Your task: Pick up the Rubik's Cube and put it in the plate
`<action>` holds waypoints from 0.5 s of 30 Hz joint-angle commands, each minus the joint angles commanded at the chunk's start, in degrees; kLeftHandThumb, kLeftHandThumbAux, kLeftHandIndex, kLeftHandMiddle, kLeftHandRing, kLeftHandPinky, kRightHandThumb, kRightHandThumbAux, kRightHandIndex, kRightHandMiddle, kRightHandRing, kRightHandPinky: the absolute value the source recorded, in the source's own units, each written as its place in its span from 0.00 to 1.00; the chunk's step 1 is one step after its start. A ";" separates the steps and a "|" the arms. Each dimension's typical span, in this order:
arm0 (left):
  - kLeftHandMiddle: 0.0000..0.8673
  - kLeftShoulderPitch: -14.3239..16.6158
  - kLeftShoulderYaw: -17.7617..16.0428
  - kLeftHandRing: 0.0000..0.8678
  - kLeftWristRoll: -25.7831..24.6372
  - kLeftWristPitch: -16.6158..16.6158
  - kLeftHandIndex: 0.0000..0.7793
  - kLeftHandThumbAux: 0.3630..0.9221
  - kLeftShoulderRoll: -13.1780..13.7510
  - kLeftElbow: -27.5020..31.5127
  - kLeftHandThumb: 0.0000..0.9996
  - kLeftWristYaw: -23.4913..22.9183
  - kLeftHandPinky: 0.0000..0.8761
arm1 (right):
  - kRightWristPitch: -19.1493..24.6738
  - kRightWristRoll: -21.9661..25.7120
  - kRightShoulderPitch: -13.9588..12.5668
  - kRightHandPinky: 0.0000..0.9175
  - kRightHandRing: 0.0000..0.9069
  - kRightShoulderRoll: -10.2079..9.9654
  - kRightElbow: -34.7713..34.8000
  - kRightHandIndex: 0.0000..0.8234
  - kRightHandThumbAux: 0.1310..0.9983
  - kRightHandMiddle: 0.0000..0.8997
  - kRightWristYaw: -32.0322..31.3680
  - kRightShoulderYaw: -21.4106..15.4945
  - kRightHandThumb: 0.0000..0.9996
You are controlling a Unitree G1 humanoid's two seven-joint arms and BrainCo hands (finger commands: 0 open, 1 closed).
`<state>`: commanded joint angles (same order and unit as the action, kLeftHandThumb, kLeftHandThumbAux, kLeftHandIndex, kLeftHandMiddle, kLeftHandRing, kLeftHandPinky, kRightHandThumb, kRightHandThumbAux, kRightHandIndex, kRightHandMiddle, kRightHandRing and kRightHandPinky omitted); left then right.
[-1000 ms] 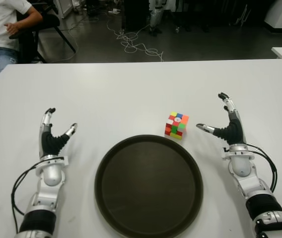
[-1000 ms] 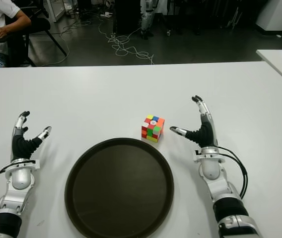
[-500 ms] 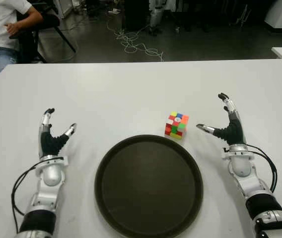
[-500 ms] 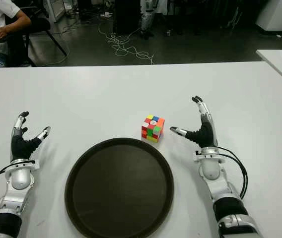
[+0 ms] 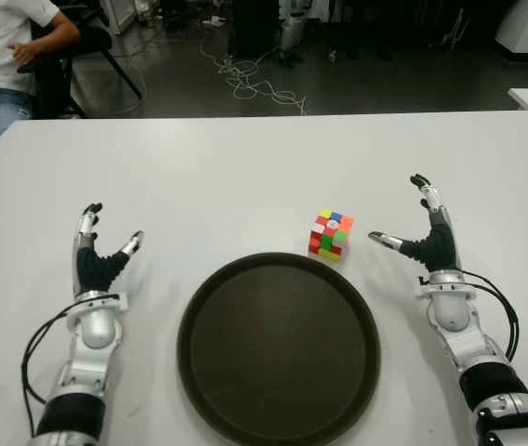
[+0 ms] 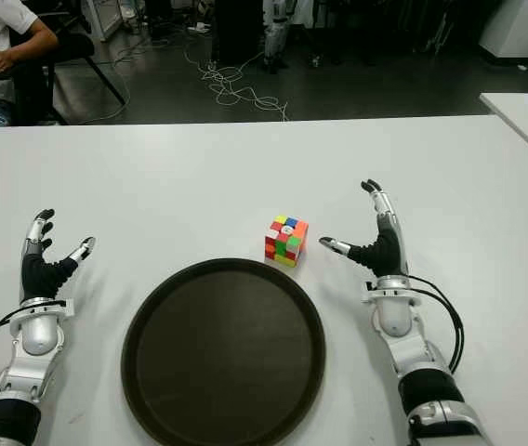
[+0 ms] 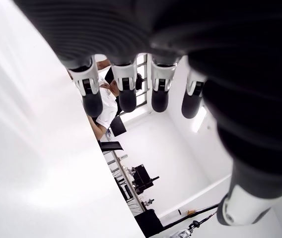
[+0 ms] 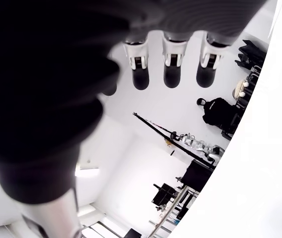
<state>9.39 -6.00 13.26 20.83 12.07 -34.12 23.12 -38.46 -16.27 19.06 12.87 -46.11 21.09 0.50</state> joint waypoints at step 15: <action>0.00 0.45 0.02 0.01 -0.51 0.39 0.00 0.63 -0.16 -0.53 0.00 -0.34 0.08 | -0.04 0.81 0.57 0.00 0.00 0.29 0.00 0.01 0.82 0.00 -2.63 0.21 0.00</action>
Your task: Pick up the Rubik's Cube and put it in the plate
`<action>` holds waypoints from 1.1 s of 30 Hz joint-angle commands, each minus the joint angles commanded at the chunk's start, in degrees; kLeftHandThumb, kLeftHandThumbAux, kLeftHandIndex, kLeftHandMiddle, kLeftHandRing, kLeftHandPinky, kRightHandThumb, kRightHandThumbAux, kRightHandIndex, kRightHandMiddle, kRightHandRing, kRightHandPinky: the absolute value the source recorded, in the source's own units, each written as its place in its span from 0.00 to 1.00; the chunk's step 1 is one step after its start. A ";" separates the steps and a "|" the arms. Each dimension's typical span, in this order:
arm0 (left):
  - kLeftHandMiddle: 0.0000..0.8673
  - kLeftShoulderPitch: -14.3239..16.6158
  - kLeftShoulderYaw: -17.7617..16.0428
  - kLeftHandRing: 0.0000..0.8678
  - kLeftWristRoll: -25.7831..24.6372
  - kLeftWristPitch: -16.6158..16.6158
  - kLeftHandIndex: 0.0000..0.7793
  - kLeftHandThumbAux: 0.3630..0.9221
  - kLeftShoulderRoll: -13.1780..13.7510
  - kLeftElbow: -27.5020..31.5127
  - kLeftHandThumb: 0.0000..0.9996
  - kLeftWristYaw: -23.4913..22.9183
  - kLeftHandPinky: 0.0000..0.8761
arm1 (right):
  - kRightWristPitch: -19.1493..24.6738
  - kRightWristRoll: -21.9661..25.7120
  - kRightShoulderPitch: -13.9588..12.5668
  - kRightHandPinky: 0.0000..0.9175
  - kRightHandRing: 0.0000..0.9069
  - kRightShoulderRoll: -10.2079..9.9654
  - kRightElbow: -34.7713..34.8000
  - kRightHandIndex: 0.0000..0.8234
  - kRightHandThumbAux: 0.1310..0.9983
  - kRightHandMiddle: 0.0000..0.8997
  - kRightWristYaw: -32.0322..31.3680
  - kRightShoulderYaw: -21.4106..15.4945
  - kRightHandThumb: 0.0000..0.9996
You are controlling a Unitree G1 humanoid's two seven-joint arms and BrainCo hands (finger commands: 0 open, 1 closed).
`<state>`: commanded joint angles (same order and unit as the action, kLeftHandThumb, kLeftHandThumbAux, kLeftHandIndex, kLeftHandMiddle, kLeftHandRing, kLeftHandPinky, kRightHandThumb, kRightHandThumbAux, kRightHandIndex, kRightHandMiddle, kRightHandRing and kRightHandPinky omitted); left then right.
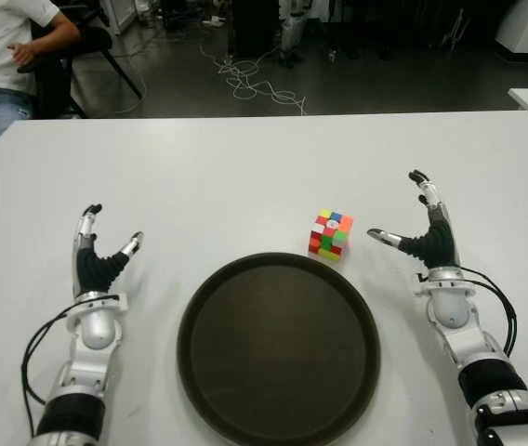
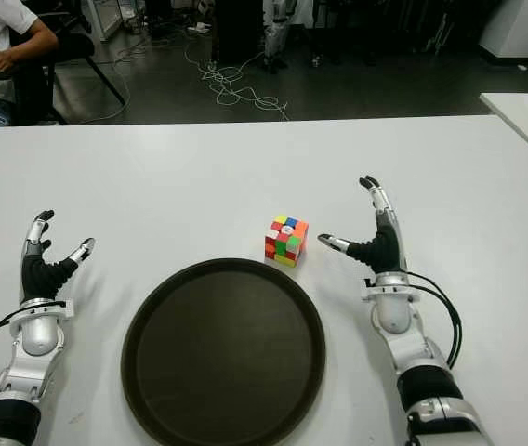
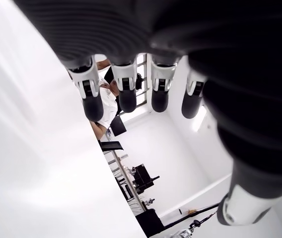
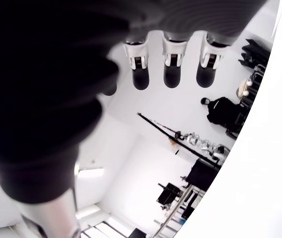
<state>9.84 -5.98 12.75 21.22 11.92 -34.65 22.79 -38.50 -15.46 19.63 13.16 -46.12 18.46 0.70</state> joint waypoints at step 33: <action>0.01 -0.09 0.31 0.01 0.89 -1.67 0.01 0.57 -1.19 0.58 0.00 1.50 0.05 | 2.80 -2.88 1.66 0.00 0.00 0.13 4.55 0.00 0.75 0.00 -5.99 4.14 0.00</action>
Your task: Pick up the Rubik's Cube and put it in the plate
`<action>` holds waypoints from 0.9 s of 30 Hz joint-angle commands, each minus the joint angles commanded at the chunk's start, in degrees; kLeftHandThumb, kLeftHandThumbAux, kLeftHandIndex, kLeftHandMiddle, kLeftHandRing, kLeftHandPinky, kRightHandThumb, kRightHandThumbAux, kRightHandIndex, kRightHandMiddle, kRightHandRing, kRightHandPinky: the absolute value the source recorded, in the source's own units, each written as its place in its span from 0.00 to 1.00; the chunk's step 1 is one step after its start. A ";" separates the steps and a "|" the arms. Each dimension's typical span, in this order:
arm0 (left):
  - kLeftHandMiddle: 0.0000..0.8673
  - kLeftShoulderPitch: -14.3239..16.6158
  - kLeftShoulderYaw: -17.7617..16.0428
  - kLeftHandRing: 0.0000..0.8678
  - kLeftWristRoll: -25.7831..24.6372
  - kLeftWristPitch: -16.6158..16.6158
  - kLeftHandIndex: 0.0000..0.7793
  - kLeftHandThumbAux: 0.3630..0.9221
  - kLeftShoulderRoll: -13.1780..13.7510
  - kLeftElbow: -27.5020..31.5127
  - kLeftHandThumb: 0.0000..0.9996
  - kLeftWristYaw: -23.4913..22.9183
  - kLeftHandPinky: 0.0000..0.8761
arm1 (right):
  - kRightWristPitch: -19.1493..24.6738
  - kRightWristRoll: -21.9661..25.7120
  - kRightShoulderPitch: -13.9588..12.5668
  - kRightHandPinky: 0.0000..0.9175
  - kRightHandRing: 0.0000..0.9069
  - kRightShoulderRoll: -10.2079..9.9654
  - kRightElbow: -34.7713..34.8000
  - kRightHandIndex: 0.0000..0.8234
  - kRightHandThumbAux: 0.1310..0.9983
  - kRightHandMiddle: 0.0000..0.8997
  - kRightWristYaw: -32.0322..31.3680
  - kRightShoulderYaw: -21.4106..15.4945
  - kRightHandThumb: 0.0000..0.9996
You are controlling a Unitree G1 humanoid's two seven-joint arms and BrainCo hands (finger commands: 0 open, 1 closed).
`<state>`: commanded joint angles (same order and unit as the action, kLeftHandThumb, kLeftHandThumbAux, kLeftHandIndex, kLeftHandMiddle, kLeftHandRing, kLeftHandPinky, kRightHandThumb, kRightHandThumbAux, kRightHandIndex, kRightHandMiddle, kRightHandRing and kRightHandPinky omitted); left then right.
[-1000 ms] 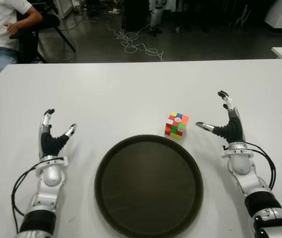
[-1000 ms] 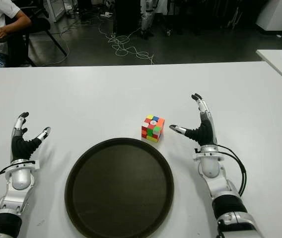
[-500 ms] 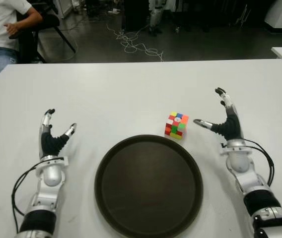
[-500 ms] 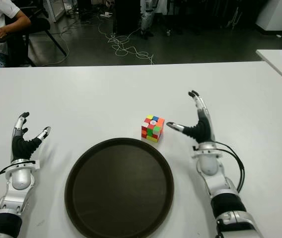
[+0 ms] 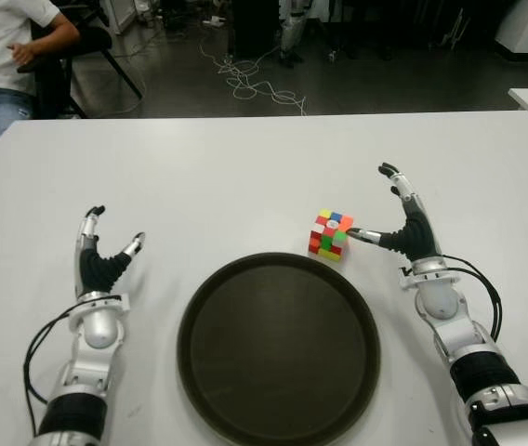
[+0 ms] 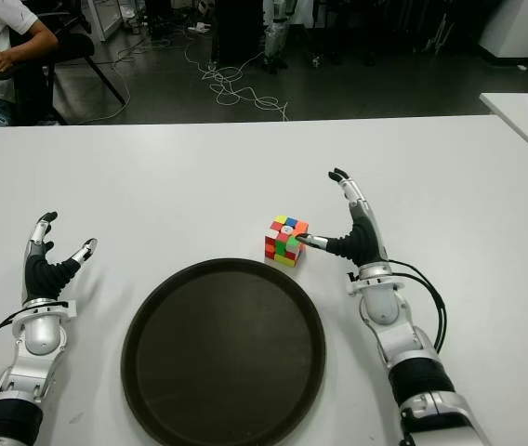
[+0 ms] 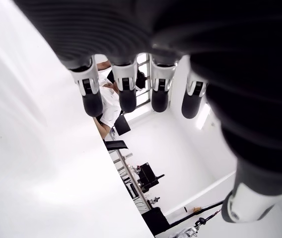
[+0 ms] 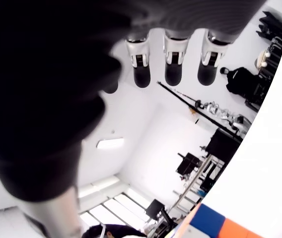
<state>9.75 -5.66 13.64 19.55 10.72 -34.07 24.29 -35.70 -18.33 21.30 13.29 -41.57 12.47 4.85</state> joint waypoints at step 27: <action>0.03 3.93 -0.34 0.05 0.12 2.49 0.01 0.58 1.01 -7.36 0.00 2.39 0.09 | 13.74 -8.75 -0.74 0.01 0.00 2.44 10.66 0.00 0.61 0.00 -5.73 6.74 0.00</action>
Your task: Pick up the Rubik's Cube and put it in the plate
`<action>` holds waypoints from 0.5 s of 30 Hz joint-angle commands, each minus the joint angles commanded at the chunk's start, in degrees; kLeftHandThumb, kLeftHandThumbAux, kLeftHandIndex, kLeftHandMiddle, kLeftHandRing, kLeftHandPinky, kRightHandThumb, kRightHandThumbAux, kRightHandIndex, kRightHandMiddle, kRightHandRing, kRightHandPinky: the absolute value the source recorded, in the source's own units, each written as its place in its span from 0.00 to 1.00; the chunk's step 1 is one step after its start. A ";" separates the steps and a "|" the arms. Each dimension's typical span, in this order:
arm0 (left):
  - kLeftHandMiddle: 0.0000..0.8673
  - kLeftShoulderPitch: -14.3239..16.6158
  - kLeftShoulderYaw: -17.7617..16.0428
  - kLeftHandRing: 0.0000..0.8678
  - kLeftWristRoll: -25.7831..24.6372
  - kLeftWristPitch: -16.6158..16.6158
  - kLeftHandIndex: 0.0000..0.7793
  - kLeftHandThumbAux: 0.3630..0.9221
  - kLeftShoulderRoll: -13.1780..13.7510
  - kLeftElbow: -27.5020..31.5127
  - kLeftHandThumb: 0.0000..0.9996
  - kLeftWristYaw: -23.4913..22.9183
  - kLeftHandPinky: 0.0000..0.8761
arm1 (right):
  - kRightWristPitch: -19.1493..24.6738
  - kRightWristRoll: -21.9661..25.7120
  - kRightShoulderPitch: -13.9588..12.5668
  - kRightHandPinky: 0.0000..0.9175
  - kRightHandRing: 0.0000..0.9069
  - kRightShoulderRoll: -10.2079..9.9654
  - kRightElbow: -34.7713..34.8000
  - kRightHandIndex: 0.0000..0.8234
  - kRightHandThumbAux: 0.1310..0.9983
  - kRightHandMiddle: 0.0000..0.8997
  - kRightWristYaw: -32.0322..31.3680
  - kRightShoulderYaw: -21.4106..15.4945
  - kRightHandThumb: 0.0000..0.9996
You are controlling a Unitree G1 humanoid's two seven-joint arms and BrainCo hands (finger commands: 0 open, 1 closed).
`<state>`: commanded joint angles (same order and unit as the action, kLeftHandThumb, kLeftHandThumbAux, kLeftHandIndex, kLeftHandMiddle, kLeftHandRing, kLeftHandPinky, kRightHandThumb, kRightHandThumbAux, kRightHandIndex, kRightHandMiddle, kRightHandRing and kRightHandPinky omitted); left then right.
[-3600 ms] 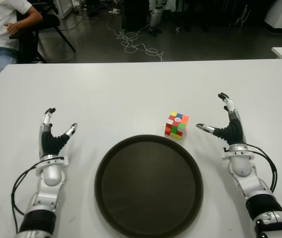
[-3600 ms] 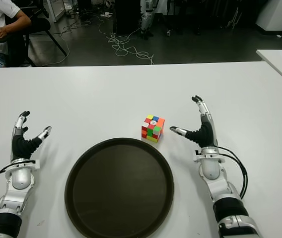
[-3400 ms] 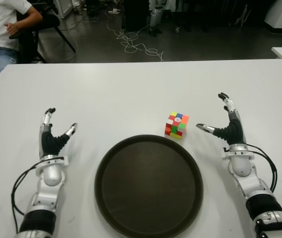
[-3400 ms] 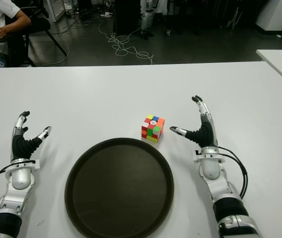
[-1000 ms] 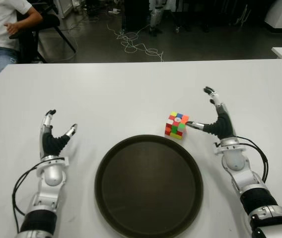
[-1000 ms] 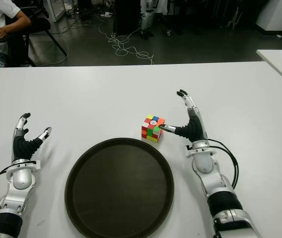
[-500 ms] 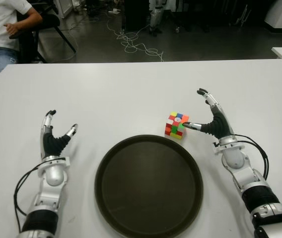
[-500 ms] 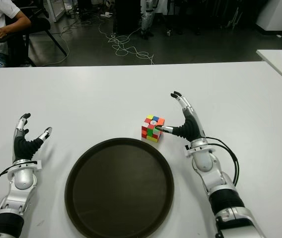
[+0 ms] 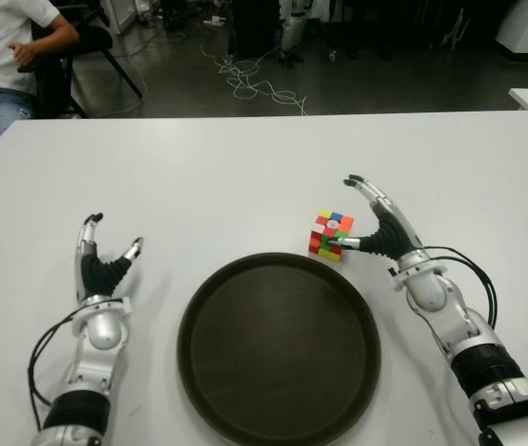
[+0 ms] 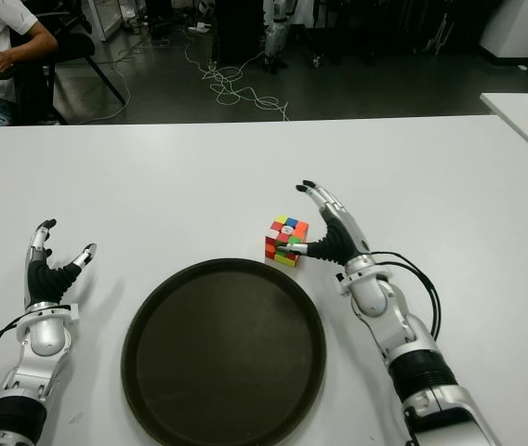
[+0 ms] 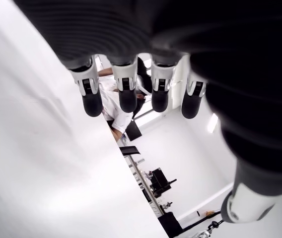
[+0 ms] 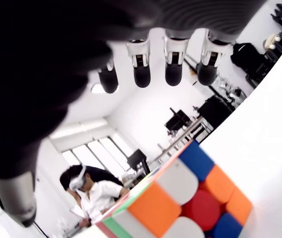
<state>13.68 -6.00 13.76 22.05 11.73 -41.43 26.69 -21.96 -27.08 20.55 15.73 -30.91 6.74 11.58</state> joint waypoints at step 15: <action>0.01 6.03 -1.08 0.01 -0.77 0.19 0.04 0.55 1.88 -5.63 0.00 0.58 0.04 | 7.73 -2.23 -0.30 0.03 0.00 -0.12 7.28 0.00 0.70 0.00 -3.10 2.16 0.00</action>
<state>19.71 -7.08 12.98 22.24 13.61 -47.06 27.27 -14.23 -29.31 20.25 15.60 -23.63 3.64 13.74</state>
